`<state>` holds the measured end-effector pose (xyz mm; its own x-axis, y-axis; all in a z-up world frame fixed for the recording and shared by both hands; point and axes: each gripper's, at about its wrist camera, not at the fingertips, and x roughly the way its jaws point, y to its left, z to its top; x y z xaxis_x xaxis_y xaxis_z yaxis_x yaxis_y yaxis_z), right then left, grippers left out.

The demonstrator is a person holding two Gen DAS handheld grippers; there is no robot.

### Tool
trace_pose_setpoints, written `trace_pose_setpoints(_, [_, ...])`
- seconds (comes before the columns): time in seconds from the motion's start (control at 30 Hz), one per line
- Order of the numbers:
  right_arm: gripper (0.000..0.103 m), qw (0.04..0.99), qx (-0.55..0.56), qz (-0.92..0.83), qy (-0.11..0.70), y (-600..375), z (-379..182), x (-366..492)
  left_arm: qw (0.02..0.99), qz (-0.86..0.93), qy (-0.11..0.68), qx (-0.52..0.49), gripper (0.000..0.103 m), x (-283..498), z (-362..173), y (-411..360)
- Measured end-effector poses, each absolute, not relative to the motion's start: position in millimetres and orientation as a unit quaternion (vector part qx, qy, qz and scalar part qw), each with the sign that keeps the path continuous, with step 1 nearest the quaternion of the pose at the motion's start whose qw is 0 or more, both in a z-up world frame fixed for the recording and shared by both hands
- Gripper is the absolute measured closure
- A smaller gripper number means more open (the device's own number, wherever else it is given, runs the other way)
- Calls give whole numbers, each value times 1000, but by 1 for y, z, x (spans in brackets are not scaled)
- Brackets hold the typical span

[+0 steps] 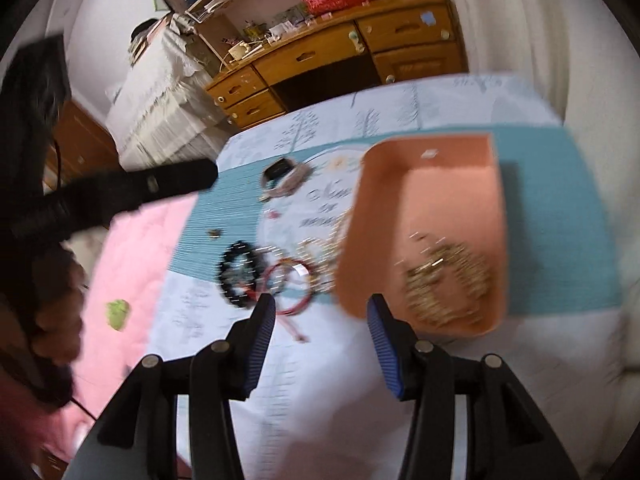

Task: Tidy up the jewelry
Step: 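Lower the gold chain into the pink box and open the left tool, then grasp the black bead bracelet with the left tool while the right tool grasps the red bangle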

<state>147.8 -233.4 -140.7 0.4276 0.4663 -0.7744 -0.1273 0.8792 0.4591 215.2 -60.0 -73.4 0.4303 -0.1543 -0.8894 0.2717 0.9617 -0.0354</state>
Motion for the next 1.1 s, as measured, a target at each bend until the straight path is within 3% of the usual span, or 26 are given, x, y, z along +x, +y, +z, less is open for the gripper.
trace_pose_setpoints(0.23, [55, 808, 172, 166, 539, -185, -165, 147, 822, -91, 558, 68, 8, 211, -104, -13])
trace_pose_setpoints(0.3, [46, 806, 166, 152, 548, -172, -174, 148, 816, -85, 567, 72, 8, 211, -115, 0])
trace_pose_setpoints(0.37, [27, 811, 157, 130, 548, -163, -180, 149, 809, -83, 577, 75, 8, 212, -127, 11])
trace_pose_setpoints(0.6, [26, 837, 104, 42, 535, -141, -205, 154, 776, -79, 625, 45, 8, 230, -166, 36])
trace_pose_setpoints(0.9, [26, 860, 26, 15, 509, -114, -215, 164, 731, -64, 676, -65, 8, 265, -198, 48])
trace_pose_setpoints(1.1, [26, 865, -42, 16, 500, -101, -219, 170, 725, -39, 686, -49, 37, 273, -211, 47])
